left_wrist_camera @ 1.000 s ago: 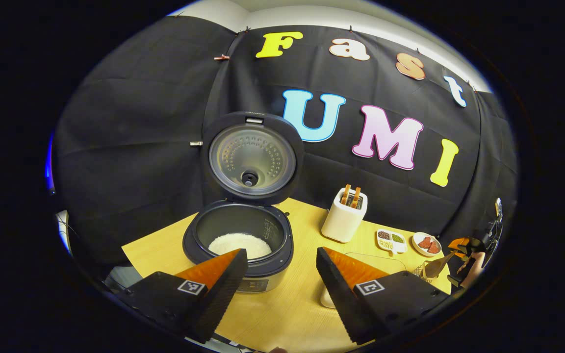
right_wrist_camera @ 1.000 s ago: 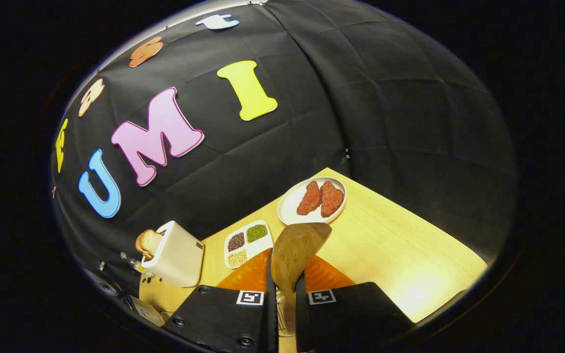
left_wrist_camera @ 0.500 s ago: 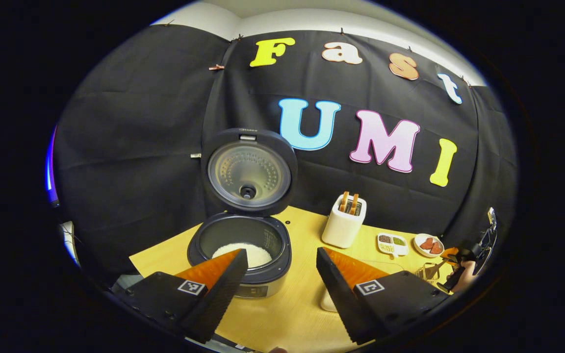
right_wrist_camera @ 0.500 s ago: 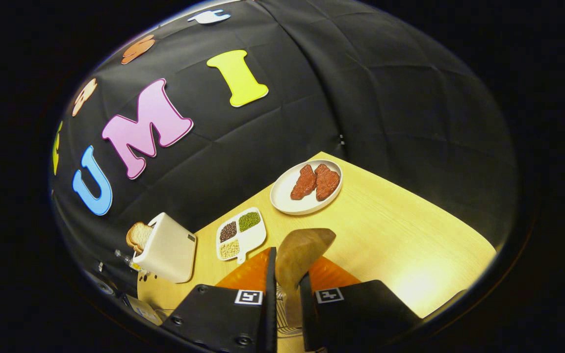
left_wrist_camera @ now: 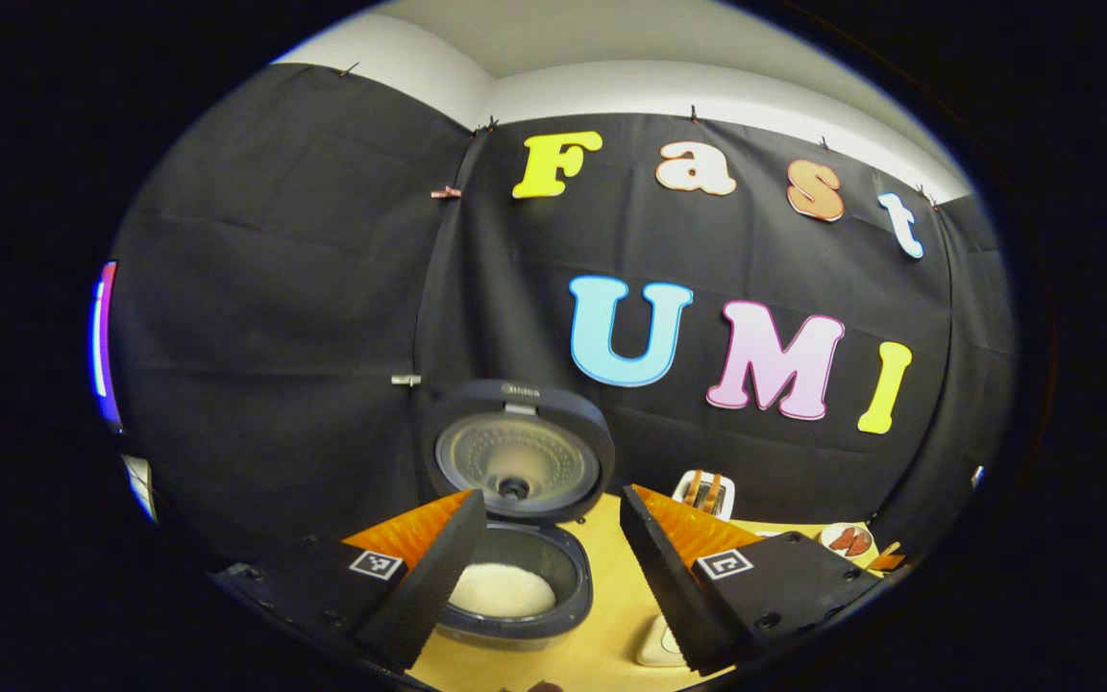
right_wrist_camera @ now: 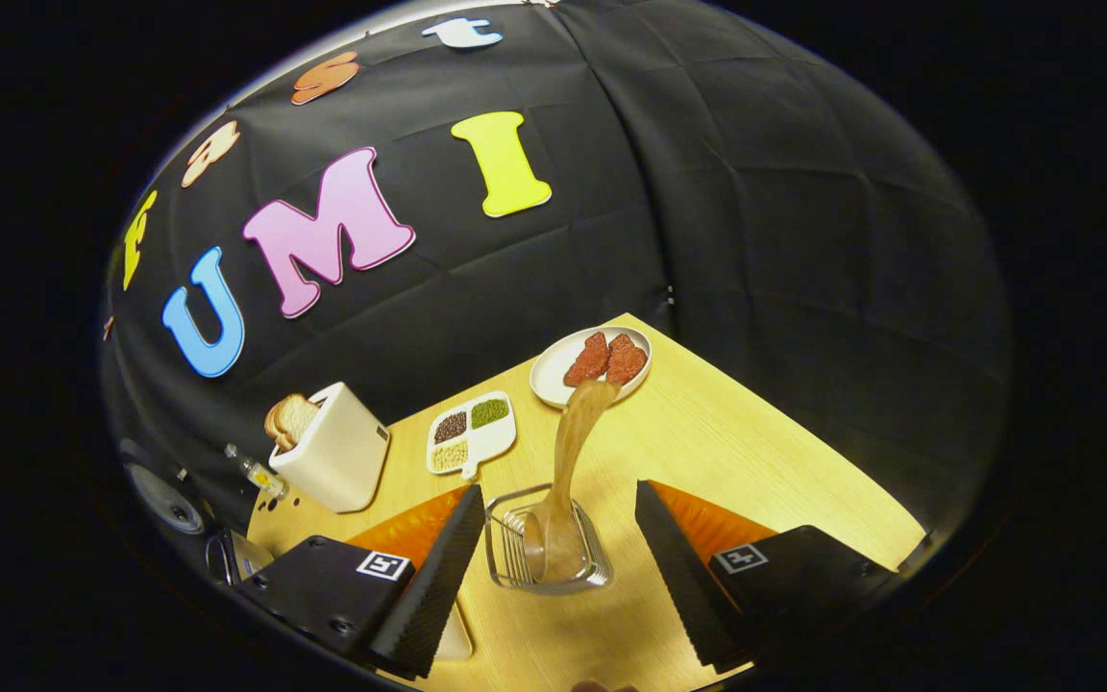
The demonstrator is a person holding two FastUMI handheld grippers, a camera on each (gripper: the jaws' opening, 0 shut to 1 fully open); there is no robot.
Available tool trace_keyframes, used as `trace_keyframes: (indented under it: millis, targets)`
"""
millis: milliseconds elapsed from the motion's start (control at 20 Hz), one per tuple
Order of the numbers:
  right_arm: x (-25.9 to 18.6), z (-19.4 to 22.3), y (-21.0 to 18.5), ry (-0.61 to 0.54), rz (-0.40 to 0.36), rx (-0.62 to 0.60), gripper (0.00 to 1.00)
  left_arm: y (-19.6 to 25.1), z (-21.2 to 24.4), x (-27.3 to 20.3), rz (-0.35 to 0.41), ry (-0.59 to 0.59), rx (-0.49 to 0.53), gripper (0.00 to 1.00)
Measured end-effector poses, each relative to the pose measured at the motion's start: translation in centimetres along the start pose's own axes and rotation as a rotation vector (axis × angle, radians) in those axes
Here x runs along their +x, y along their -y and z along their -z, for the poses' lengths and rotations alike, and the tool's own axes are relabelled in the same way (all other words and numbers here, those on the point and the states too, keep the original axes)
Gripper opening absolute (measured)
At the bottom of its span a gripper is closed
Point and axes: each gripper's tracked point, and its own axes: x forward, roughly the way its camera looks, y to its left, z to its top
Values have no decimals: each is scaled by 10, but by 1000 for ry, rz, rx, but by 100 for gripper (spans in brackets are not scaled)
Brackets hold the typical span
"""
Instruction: Close the left gripper, press the button to open the rice cooker; take a wooden spoon from the chopstick holder with the right hand, scoop a spoonful of rice and pour it into the rice cooker, then put the wooden spoon back into the chopstick holder.
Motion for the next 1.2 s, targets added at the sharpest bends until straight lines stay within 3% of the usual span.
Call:
trace_keyframes:
  millis: [350, 650, 1050, 1200]
  targets:
    - [-57, 21, -4, -13, -3, -119, 99, -30, -48, 59, 18, 132, 121, 95]
    - [-89, 35, -26, -5, -15, -180, 99, -20, -68, 124, 113, 227, 190, 92]
    - [-116, 39, -31, 29, 36, -240, 99, -19, -58, 189, 170, 206, 191, 94]
    - [-118, 34, -34, 53, 41, -229, 99, -20, -34, 199, 167, 113, 216, 94]
